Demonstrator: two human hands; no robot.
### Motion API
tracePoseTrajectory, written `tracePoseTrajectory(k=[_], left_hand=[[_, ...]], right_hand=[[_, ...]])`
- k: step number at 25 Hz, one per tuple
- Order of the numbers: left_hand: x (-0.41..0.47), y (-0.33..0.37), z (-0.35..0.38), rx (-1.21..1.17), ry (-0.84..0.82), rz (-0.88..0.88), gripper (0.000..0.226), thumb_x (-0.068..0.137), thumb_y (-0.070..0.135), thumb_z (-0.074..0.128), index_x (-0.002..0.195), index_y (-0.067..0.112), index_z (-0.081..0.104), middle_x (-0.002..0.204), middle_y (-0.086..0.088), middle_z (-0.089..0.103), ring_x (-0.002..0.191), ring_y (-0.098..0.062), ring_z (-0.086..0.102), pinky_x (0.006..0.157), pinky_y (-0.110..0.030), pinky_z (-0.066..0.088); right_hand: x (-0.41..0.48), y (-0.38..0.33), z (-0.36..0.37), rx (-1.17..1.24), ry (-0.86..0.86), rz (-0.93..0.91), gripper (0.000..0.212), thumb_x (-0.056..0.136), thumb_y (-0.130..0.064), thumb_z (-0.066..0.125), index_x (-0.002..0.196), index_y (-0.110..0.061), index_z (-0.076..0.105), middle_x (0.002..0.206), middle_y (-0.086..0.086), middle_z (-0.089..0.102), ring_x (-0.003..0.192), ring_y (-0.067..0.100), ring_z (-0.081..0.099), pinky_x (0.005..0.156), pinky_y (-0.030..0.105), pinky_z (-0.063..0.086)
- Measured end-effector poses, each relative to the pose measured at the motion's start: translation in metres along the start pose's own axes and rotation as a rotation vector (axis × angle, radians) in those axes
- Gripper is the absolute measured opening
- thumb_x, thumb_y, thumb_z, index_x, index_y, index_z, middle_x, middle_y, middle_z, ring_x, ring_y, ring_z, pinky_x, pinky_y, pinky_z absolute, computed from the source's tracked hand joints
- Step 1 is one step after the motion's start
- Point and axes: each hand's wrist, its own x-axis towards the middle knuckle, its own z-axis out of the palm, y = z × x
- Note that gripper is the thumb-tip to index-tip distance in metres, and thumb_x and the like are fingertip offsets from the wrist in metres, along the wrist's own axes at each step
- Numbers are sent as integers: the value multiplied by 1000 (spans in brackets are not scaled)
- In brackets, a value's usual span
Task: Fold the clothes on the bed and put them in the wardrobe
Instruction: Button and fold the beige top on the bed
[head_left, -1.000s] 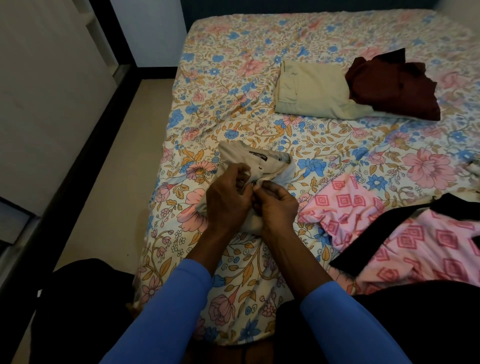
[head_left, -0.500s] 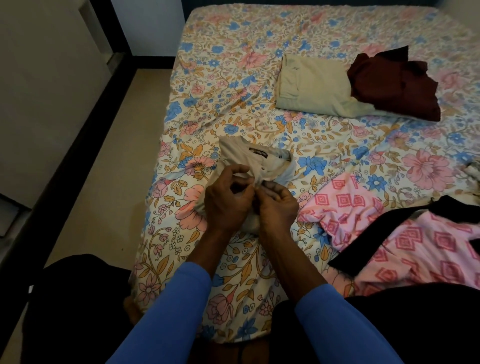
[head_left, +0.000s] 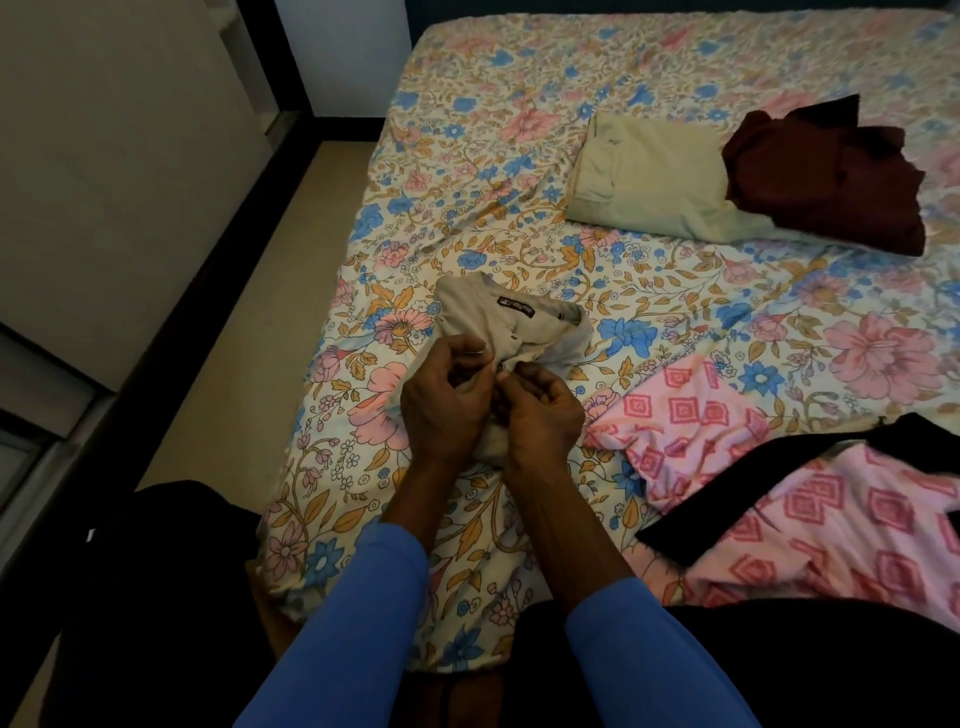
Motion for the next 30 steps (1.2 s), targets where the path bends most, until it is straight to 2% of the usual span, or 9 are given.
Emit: tracePoseTrajectory(k=[7,16,18,21,23,25,28,30], left_hand=[[0,-1,0,-64,30,-39,26,83,13,83,105,15,69,95,5,76,88,-9,74,77,-36,63],[2,-8,-2,51,-69,34,14,83,19,77,97,17,71,88,9,73,83,-10,71,72,-42,61],[3,-7,-3,113,-92,79,15,84,21,74,98,21,70,89,12,72,84,-8,70,71,-41,60],[1,-3,-3,219,-123,175,14,89,21,71,103,22,69,93,12,72,86,-8,68,73,-38,57],[0,-5,-5,246,-139,204,14,91,22,70,105,21,70,93,9,72,86,-10,67,72,-39,57],[1,-5,-6,226,-154,189,17,92,24,70,108,21,69,93,8,72,85,-9,68,71,-39,58],[9,-7,-8,197,-180,117,25,92,31,69,116,28,66,88,12,71,81,-4,68,68,-36,59],[16,0,-4,240,-168,11,24,93,47,65,113,32,67,83,14,69,80,-3,67,68,-33,56]], right_hand=[[1,3,2,26,48,21,20,78,-4,85,92,-16,77,83,4,79,81,23,77,70,32,63],[0,6,1,-112,63,-53,19,78,-14,86,88,-27,76,79,-6,78,77,12,76,74,40,65],[-1,6,-1,-136,62,-99,23,79,-13,85,93,-27,73,81,-8,77,77,5,75,76,36,65],[-4,6,-4,-248,85,-200,33,81,-17,85,109,-25,68,83,-15,74,74,-10,69,73,22,59],[-6,8,-4,-300,74,-242,34,83,-19,83,113,-26,67,83,-18,72,74,-12,67,72,20,57],[-7,8,-2,-317,54,-244,29,84,-27,82,110,-27,69,84,-17,72,75,-8,69,73,25,60],[0,-3,2,-236,37,-116,24,85,-45,80,97,-26,72,86,-6,77,74,6,74,67,31,61],[9,-11,1,-105,37,5,17,91,-34,78,96,-19,72,89,4,78,67,14,74,58,31,60]])
